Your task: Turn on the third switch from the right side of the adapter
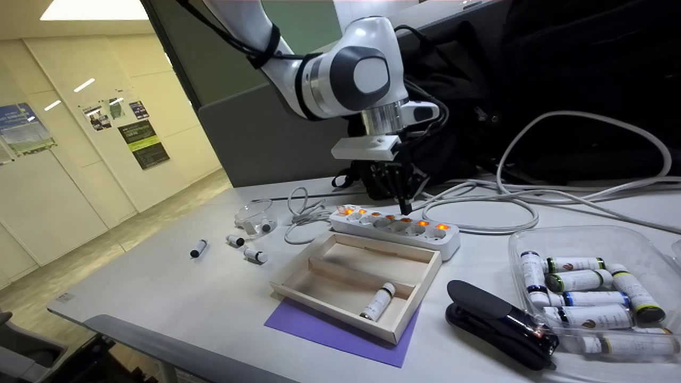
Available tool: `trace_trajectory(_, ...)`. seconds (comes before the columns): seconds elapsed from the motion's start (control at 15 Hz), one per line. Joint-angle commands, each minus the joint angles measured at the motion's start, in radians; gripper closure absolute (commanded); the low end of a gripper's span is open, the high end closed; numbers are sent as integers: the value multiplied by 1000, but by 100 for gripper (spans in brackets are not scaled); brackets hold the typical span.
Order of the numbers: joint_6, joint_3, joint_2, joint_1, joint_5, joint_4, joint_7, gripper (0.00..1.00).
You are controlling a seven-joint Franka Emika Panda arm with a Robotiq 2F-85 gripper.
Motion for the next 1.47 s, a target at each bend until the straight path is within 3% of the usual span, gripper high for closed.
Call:
trace_trajectory(0.0,6,0,11,4,-14,9,31,100)
trace_trajectory(0.6,122,1,49,1,-14,3,23,100)
trace_trajectory(1.4,69,-15,72,11,-19,-1,52,100)
